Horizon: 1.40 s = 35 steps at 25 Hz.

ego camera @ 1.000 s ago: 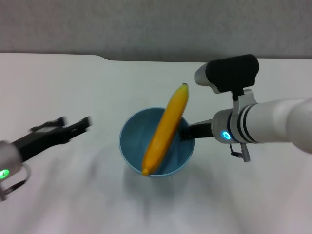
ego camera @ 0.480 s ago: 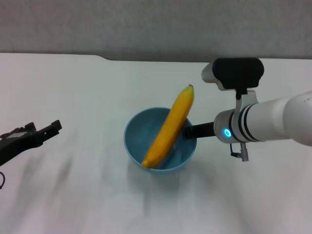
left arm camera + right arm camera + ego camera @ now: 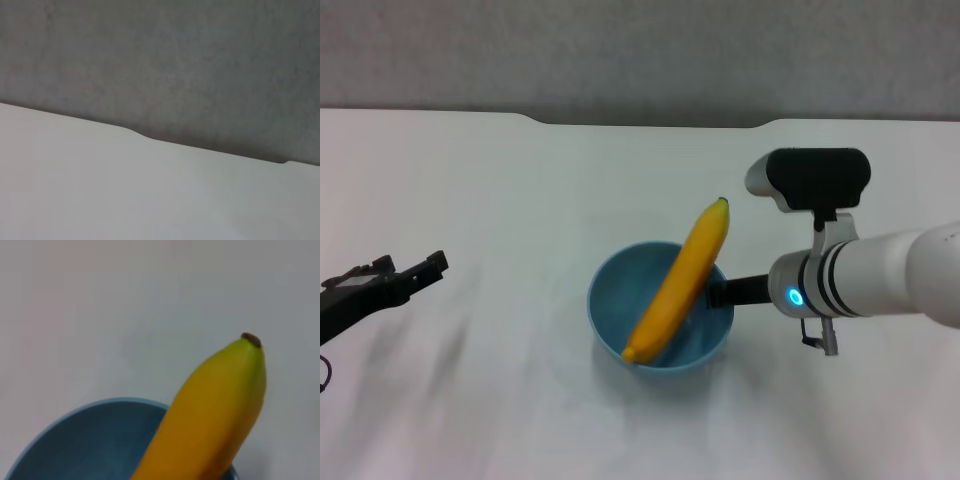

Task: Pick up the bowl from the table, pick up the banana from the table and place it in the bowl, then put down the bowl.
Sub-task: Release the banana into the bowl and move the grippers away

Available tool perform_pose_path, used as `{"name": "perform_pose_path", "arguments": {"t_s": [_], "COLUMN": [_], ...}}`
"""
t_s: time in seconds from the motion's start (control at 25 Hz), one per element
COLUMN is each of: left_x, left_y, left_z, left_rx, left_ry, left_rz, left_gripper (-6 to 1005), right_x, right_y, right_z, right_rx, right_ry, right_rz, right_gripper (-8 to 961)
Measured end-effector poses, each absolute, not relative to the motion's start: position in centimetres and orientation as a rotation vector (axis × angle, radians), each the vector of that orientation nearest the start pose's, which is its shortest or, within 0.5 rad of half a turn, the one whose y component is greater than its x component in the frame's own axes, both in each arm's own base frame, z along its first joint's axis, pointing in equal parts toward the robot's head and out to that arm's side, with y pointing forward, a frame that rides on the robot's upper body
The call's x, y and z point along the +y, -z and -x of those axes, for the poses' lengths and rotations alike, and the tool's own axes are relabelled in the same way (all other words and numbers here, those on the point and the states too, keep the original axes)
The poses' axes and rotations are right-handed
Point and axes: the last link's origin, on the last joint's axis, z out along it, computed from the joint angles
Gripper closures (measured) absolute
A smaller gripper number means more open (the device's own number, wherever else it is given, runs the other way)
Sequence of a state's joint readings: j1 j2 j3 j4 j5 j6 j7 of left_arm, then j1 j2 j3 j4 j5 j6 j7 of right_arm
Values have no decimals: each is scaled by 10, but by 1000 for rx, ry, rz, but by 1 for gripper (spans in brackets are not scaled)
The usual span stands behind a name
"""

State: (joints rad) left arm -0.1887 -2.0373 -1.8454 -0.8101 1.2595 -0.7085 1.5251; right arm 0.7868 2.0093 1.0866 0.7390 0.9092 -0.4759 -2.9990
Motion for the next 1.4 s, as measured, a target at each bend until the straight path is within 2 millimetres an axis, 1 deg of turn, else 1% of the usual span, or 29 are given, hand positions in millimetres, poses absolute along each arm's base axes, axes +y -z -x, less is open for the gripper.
{"name": "perform_pose_path", "arguments": {"t_s": [0.28,0.6,0.76,0.88,1.12,1.24,1.32,1.4], "left_x": [335,335,334,333,333,330,329,328], "left_y": [-18,-18,-19,-18,-18,-19,-19,-20], "left_z": [343,343,343,344,344,347,348,349], "left_rx": [-1140,-1138,-1138,-1140,-1139,-1145,-1148,-1149], "left_ry": [616,616,616,612,612,609,608,607], "left_rz": [1895,1897,1896,1895,1896,1890,1885,1881], "left_gripper": [96,96,96,96,96,96,96,96], "right_x": [403,403,403,401,397,395,387,383], "right_y": [111,111,112,114,113,113,112,110], "right_z": [-202,-204,-205,-200,-197,-197,-200,-201], "right_rx": [1343,1331,1293,1219,1117,1100,1035,1007], "right_ry": [-45,-50,-69,-92,-96,-91,-72,-76], "right_rz": [2132,2128,2135,2169,2202,2210,2229,2234], "right_gripper": [921,921,914,906,757,682,582,481]}}
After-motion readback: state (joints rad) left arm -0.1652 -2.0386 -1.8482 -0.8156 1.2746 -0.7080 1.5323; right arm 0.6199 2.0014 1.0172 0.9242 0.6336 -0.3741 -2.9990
